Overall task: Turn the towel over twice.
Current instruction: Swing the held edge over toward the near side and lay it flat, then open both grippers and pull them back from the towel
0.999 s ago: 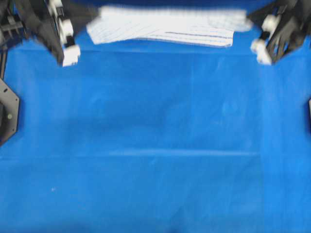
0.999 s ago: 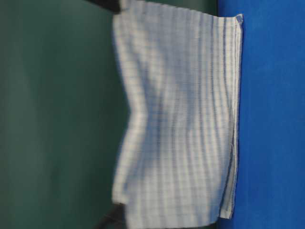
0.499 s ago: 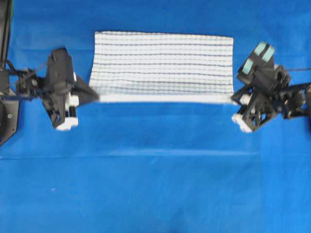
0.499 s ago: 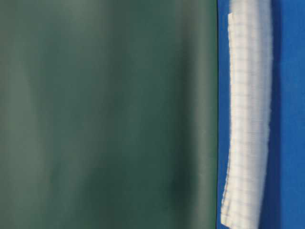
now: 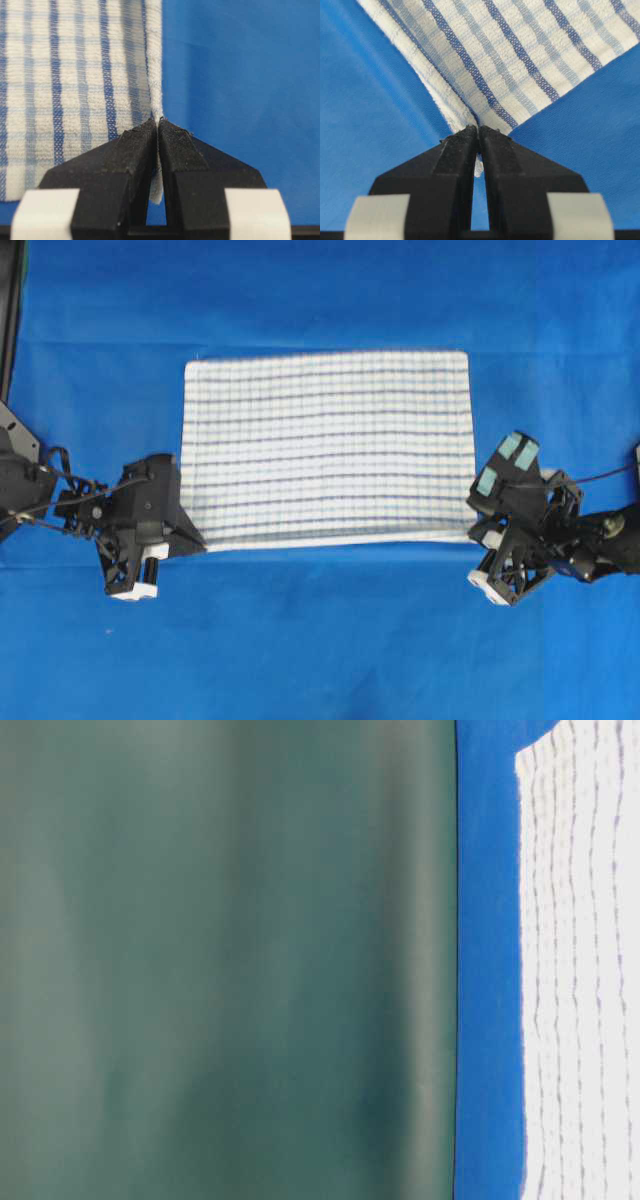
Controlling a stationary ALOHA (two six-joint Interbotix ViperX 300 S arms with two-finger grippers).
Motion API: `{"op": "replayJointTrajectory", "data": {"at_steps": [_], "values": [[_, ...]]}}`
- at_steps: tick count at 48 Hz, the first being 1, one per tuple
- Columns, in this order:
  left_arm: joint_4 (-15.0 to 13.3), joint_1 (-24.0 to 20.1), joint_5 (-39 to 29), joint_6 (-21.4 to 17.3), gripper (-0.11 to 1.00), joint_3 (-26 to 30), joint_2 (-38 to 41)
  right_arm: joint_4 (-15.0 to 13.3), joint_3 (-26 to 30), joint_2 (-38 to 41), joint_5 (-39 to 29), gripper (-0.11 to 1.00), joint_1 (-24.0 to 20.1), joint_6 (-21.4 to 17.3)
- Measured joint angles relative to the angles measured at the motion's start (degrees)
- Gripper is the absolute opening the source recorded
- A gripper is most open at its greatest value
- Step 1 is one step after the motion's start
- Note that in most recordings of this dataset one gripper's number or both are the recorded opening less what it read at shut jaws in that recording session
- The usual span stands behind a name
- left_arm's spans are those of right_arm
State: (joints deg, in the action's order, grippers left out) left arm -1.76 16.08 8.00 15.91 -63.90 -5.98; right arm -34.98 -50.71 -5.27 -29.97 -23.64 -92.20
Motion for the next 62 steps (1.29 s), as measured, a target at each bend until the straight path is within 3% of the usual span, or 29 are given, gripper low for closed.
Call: {"op": "replayJointTrajectory", "data": {"at_steps": [23,27,34,38,43,47,53,62], "values": [[-0.1,1.0,0.1,0.1,0.04,-0.4,0.6,-1.3,1.5,1.7,0.6,0.06,-1.5,-0.6],[0.0,1.0,-0.5,0.0,0.13,-0.4,0.5,-1.3,1.4,1.6,0.6,0.06,-1.5,-0.7],[0.0,1.2,-0.5,-0.1,0.43,-0.3,0.5,-1.2,1.5,1.7,0.6,0.07,-1.6,-0.7],[0.1,1.6,-1.2,-0.4,0.58,0.1,0.3,-1.4,1.9,1.7,0.4,0.24,-1.6,-0.7],[0.1,1.6,-4.0,-0.6,0.64,1.0,-1.0,-2.4,3.1,1.6,-0.3,0.55,-1.7,-0.1],[0.1,1.6,-7.0,-0.9,0.64,1.8,-2.6,-4.8,4.3,0.7,-1.9,0.69,-1.8,0.6],[0.0,1.1,-12.7,-1.2,0.64,3.4,-7.1,-9.5,5.8,-2.5,-5.9,0.61,-1.8,2.2],[0.3,-1.8,-18.0,-2.6,0.64,4.4,-16.1,-17.7,5.9,-9.8,-11.5,0.62,-1.6,4.1]]}}
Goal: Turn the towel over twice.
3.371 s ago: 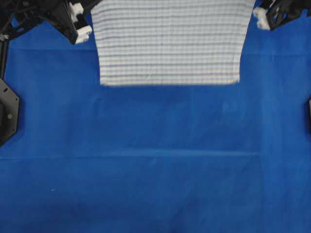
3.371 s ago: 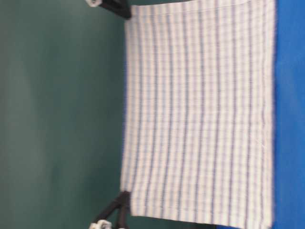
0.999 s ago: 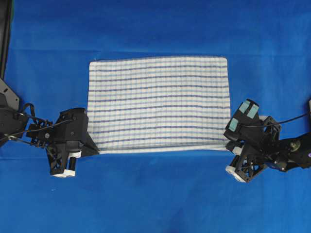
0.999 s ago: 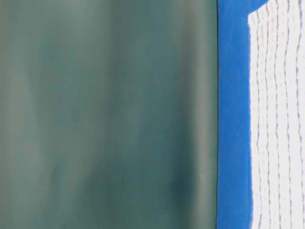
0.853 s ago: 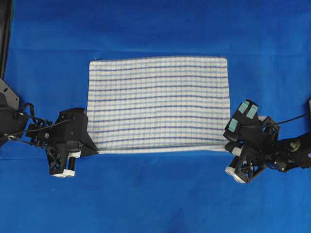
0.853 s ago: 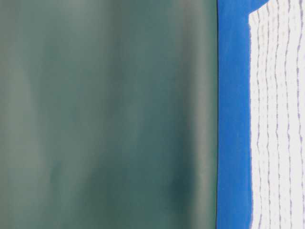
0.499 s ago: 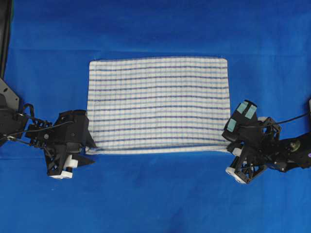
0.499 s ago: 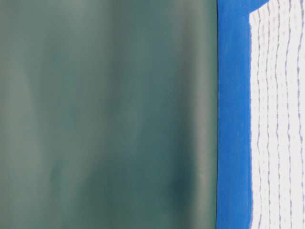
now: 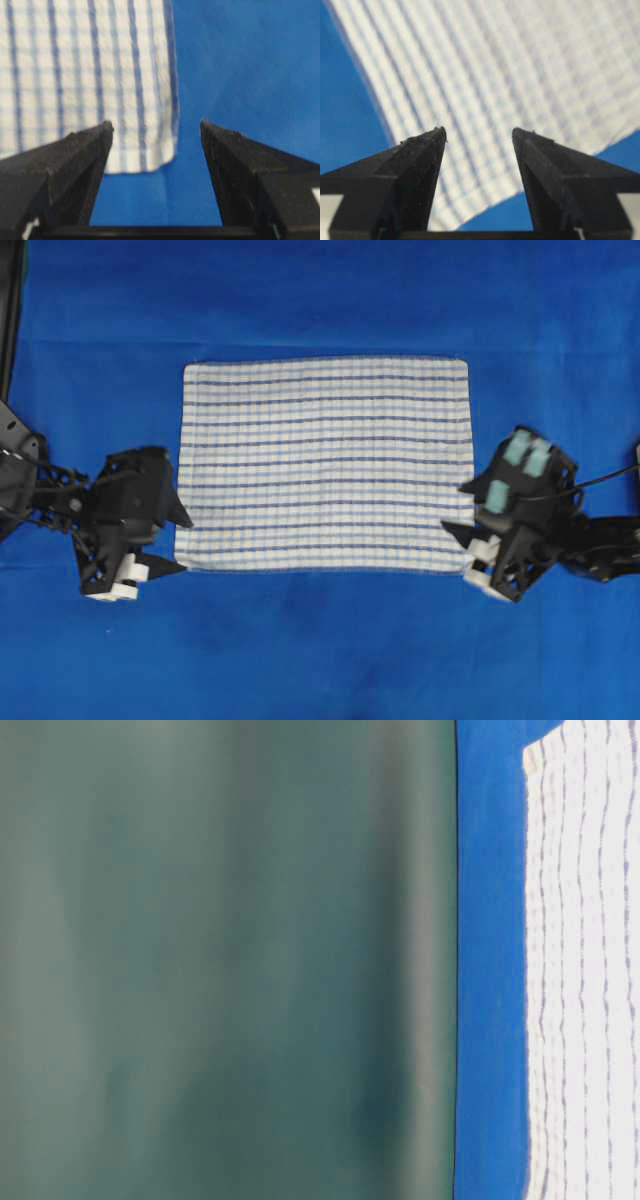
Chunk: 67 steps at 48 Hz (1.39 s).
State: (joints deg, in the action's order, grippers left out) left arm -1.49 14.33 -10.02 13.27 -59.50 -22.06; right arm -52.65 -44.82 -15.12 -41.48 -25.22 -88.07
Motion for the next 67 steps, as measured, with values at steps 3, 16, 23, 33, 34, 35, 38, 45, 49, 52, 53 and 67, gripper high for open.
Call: {"op": "replayJointTrajectory", "data": {"at_steps": [3,16,23,33,34,35,38,45,49,52,53,67], "values": [[0.0,-1.5,-0.3,-1.4,0.64,0.0,-3.1,-3.1,-0.8,-2.8,-0.9,0.62,0.4,0.5],[0.0,-8.0,0.1,-9.9,0.64,-1.1,-16.7,-16.3,-4.7,-14.8,-1.5,0.62,3.3,1.0],[0.0,-13.1,1.5,-14.4,0.64,-2.3,-23.9,-22.5,-6.8,-20.8,-1.4,0.61,5.1,1.0],[0.1,-19.2,2.9,-19.1,0.64,-2.8,-32.7,-27.9,-8.7,-30.1,-1.4,0.61,6.2,4.0],[0.0,-19.7,3.0,-19.4,0.64,-2.8,-33.4,-28.0,-8.9,-30.8,-1.4,0.61,6.2,4.4],[0.1,-20.2,3.1,-19.7,0.64,-2.8,-33.8,-28.2,-9.1,-31.6,-1.4,0.61,6.2,4.7],[0.1,-21.4,3.4,-20.2,0.64,-3.1,-35.1,-28.4,-9.9,-33.1,-1.5,0.61,6.6,4.8],[0.1,-23.5,4.9,-20.5,0.64,-4.0,-35.5,-28.4,-11.1,-34.4,-1.5,0.61,7.0,4.8],[0.1,-23.7,5.5,-20.5,0.64,-4.0,-35.2,-28.5,-11.2,-34.2,-1.5,0.61,7.0,4.8],[0.1,-23.6,5.9,-20.5,0.64,-4.1,-35.2,-28.4,-11.2,-34.2,-1.5,0.61,7.0,4.8],[0.0,-23.6,5.9,-20.5,0.64,-4.1,-35.2,-28.4,-11.2,-34.2,-1.5,0.61,7.0,4.8],[0.0,-23.6,5.3,-20.8,0.64,-5.6,-39.1,-27.8,-13.2,-37.3,-1.5,0.60,7.0,5.4]]}}
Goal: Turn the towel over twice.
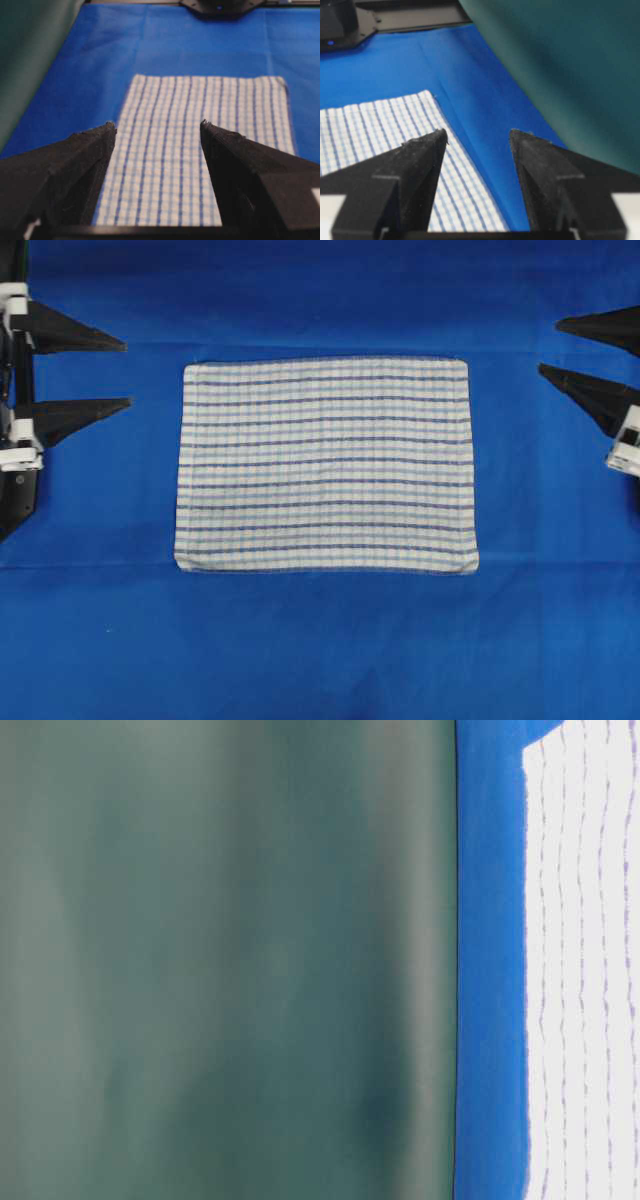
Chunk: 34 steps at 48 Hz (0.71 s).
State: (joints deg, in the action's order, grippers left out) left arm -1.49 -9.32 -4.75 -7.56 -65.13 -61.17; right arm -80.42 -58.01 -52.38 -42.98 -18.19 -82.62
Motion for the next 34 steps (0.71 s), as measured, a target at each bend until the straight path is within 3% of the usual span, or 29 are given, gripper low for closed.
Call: {"op": "replayJointTrajectory", "data": {"at_steps": [20,34], "values": [[0.1,-1.1,-3.3,1.0,0.64,-10.0,-15.0,1.8,-11.3,-11.2,0.0,0.52,0.0,-1.1],[0.0,-1.3,-4.1,1.7,0.64,-13.4,-17.4,1.7,-17.1,-13.4,0.3,0.48,0.0,-6.2]]}}
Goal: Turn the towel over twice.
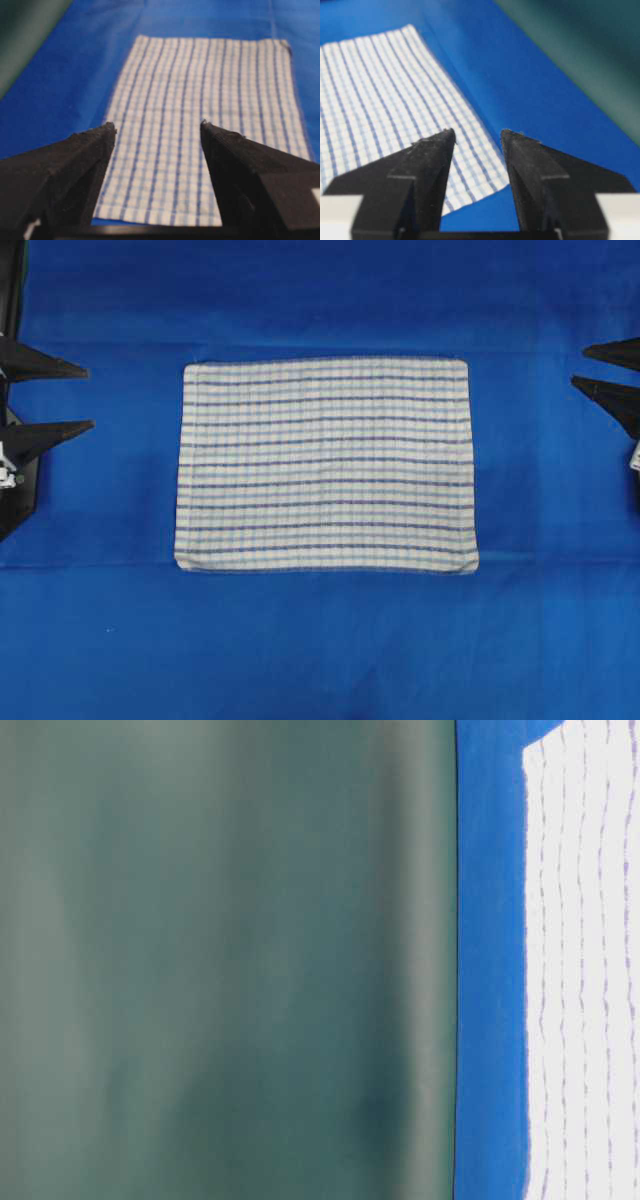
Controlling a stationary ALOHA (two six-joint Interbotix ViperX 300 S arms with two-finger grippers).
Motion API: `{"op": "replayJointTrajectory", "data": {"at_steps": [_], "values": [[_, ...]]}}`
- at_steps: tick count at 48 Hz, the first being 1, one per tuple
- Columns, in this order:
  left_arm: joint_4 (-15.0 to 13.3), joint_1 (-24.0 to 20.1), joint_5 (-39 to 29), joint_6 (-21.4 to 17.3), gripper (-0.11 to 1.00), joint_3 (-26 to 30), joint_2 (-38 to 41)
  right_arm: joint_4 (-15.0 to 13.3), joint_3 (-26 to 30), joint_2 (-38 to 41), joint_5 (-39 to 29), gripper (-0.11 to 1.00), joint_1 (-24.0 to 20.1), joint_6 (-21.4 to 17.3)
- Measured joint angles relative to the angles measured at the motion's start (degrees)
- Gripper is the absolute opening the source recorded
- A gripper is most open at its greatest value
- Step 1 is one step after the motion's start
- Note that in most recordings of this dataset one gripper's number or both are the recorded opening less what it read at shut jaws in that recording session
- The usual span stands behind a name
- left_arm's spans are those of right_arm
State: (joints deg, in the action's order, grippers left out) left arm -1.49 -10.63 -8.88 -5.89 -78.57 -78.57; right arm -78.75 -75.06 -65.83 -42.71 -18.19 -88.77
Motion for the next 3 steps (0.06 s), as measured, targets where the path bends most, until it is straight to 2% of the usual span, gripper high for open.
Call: {"op": "replayJointTrajectory", "data": {"at_steps": [3], "values": [[0.0,0.0,0.0,0.3,0.64,-0.1,0.0,0.0,-0.5,-0.2,0.2,0.48,0.0,-0.6]]}}
